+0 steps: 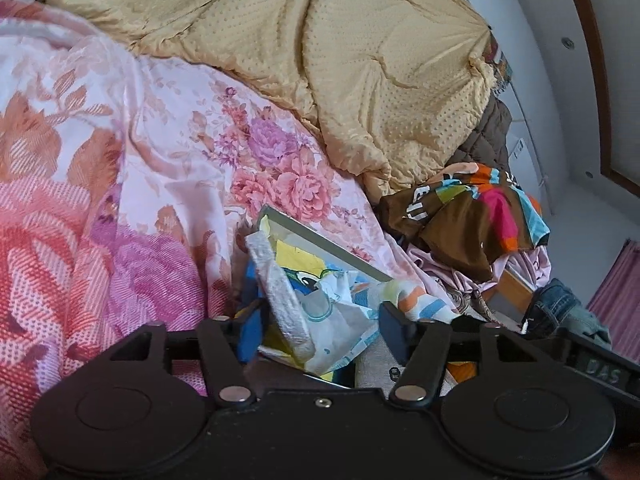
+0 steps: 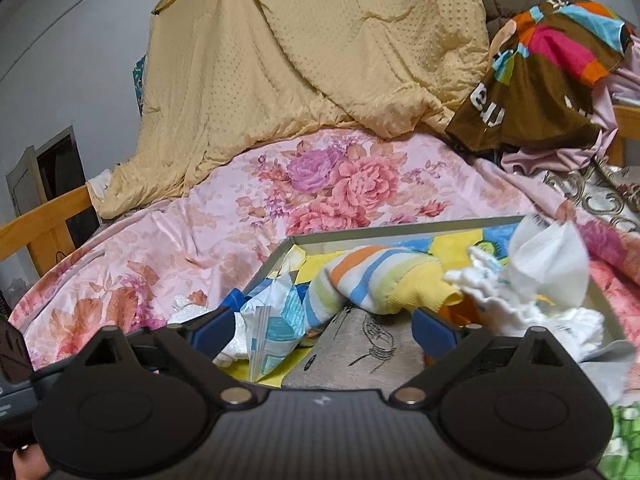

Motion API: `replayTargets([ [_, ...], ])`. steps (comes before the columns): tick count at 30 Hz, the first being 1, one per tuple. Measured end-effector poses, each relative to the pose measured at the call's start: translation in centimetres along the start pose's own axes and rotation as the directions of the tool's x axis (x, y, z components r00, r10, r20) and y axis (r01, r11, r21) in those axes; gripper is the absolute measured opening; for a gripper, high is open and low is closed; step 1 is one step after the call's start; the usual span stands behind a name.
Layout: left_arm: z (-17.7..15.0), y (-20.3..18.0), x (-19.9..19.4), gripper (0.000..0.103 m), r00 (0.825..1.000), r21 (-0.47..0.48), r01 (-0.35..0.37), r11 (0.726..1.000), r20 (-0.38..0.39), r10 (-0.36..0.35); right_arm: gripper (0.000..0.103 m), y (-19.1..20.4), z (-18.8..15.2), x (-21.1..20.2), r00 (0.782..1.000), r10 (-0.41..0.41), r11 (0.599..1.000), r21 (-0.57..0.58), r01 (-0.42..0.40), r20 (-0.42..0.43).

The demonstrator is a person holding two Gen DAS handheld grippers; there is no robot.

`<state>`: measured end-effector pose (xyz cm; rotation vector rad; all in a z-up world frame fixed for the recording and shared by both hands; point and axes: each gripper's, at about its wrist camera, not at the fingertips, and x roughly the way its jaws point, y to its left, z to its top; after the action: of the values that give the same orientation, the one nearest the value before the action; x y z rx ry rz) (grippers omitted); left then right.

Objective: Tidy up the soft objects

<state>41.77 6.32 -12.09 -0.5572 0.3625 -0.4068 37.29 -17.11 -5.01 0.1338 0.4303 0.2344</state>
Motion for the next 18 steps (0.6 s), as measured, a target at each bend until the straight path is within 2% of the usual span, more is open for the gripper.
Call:
replayTargets([
  [2, 0.1, -0.8, 0.0, 0.079, 1.000, 0.040, -0.028, 0.999, -0.003, 0.028, 0.100, -0.2, 0.2, -0.9, 1.000, -0.001, 1.000, -0.004, 0.001, 0.012],
  [3, 0.2, -1.4, -0.1, 0.094, 0.997, 0.061, -0.074, 0.995, 0.004, 0.074, 0.100, -0.3, 0.2, -1.4, 1.000, -0.001, 1.000, -0.004, 0.001, 0.017],
  [4, 0.2, -1.7, -0.2, 0.098, 0.992, 0.073, -0.123, 0.990, 0.016, 0.122, 0.100, -0.4, 0.3, -1.8, 1.000, -0.002, 1.000, -0.004, 0.002, 0.021],
  [6, 0.6, -2.2, -0.4, 0.098, 0.981, 0.074, -0.195, 0.978, 0.025, 0.194, 0.100, -0.7, 0.5, -2.4, 1.000, -0.006, 1.000, -0.002, 0.006, 0.026],
  [9, 1.3, -2.0, -0.9, 0.098, 0.978, 0.002, -0.206, 0.979, 0.015, 0.206, 0.101, -1.2, 0.7, -3.3, 0.999, -0.014, 1.000, 0.006, 0.014, 0.035],
  [11, 1.8, -2.3, -1.4, 0.098, 0.977, -0.011, -0.212, 0.977, 0.023, 0.212, 0.101, -1.4, 0.9, -4.0, 0.999, -0.016, 1.000, 0.013, 0.015, 0.047],
  [18, 2.8, -6.1, -4.1, 0.099, 0.973, 0.114, -0.229, 0.967, 0.044, 0.225, 0.101, -2.0, 2.0, -6.7, 0.996, -0.001, 1.000, 0.023, -0.001, 0.089],
])
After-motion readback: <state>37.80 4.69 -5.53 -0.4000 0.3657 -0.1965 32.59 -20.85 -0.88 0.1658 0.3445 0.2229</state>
